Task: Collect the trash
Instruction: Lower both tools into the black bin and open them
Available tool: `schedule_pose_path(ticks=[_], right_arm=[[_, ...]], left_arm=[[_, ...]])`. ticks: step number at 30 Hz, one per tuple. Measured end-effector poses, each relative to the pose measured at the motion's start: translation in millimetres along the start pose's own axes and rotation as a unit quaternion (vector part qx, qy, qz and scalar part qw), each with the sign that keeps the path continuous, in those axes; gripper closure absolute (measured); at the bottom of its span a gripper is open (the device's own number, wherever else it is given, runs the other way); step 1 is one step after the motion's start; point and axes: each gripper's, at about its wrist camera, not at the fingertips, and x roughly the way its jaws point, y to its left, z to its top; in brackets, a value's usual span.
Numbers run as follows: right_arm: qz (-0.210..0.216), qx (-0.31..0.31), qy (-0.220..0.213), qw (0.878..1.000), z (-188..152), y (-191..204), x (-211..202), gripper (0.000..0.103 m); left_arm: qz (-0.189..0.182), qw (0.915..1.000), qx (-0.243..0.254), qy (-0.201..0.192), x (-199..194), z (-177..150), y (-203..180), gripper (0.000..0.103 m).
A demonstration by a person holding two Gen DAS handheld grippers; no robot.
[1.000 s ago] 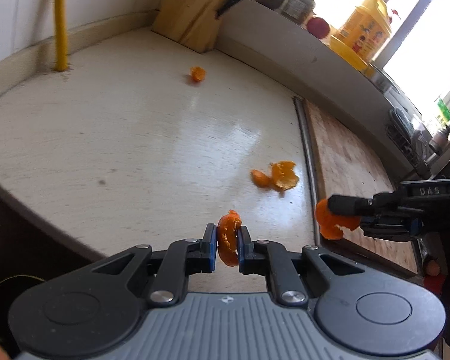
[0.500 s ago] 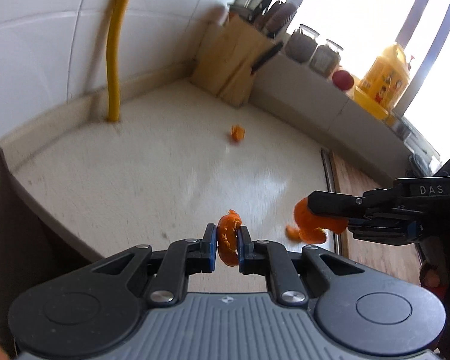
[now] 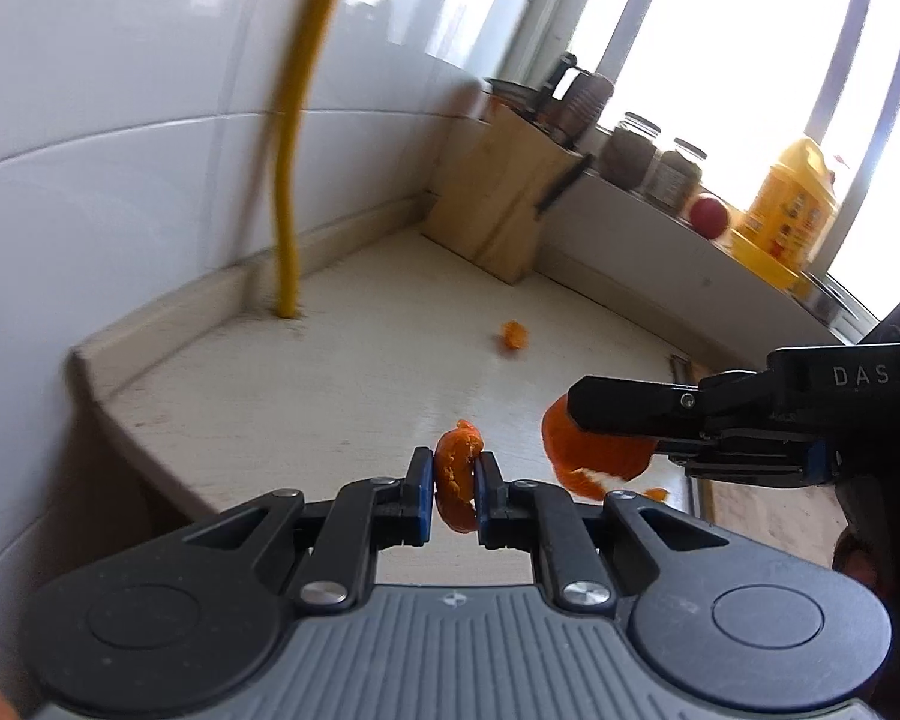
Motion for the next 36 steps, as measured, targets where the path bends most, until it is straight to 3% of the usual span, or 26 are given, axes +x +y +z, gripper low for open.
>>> schedule_pose_path(ticks=[12, 18, 21, 24, 25, 28, 34, 36], right_arm=[[0.065, -0.041, 0.098, 0.992, -8.8, 42.2, 82.5, 0.091], [0.08, -0.031, 0.171, 0.982, -34.1, 43.4, 129.8, 0.09], [0.063, -0.026, 0.203, 0.977, -49.1, 35.4, 148.4, 0.087], [0.042, -0.016, 0.221, 0.974, -59.4, 24.5, 158.1, 0.086], [0.035, -0.012, 0.225, 0.974, -62.4, 21.2, 159.1, 0.083], [0.013, -0.018, 0.226, 0.974, -67.2, 17.5, 158.0, 0.082], [-0.028, -0.042, 0.212, 0.976, -66.1, 16.7, 148.7, 0.078], [-0.029, -0.047, 0.214, 0.975, -66.4, 18.3, 145.6, 0.069]], left_arm=[[0.093, 0.9939, -0.055, -0.02, -45.3, -19.9, 48.7, 0.09], [0.148, 0.9829, -0.106, 0.028, -47.9, -57.6, 85.2, 0.09], [0.18, 0.9728, -0.131, 0.063, -31.2, -78.8, 101.9, 0.09], [0.202, 0.9611, -0.146, 0.119, -2.8, -97.9, 118.7, 0.071], [0.205, 0.9581, -0.147, 0.136, 5.9, -102.6, 122.9, 0.061], [0.222, 0.9443, -0.157, 0.186, 27.0, -112.5, 134.6, 0.058], [0.235, 0.9393, -0.165, 0.188, 32.1, -111.4, 142.5, 0.052], [0.236, 0.9388, -0.171, 0.184, 30.8, -111.0, 143.3, 0.052]])
